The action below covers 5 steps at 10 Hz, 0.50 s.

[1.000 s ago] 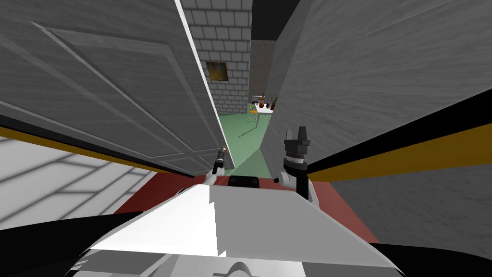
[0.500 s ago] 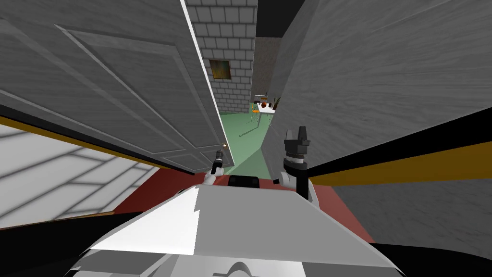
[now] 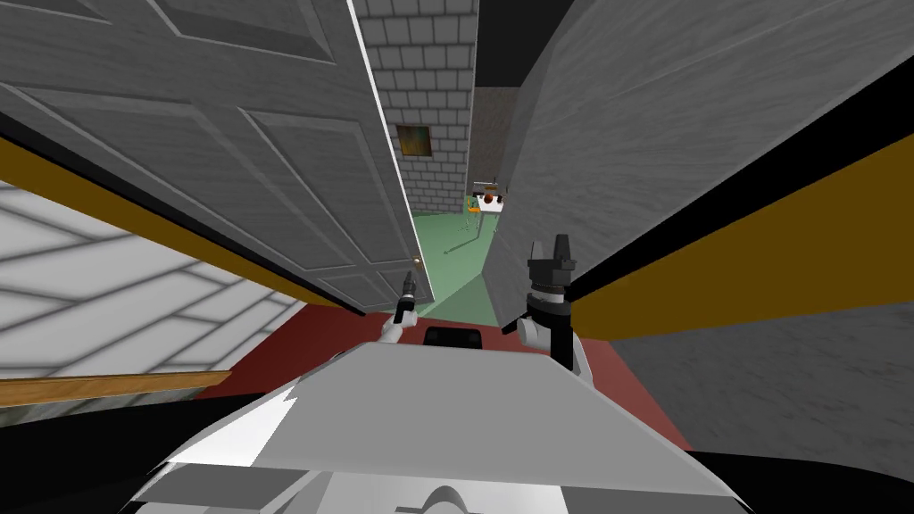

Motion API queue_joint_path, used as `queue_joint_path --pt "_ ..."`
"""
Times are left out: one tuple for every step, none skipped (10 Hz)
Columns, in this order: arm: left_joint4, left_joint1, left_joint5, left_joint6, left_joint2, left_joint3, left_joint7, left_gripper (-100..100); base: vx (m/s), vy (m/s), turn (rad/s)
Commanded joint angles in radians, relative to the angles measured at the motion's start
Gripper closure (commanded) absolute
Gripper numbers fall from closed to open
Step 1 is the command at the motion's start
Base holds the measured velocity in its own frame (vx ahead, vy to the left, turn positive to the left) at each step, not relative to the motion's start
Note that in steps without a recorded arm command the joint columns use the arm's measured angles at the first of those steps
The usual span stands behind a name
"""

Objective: Push the door open

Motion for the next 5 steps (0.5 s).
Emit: queue_joint_path --pt "0.001 0.001 0.001 -0.004 0.005 0.002 -0.001 -100 0.077 -0.017 -0.033" --pt "0.002 0.002 0.002 -0.005 0.006 0.003 -0.001 -100 0.143 0.023 -0.016" --pt "0.003 0.002 0.002 -0.009 0.008 0.004 -0.002 -100 0.162 0.069 -0.019" --pt "0.004 0.003 0.003 -0.012 0.009 0.006 -0.002 -100 0.204 0.055 -0.035" --pt "0.005 0.004 0.004 -0.016 0.010 0.008 -0.003 -100 0.228 0.051 -0.032"
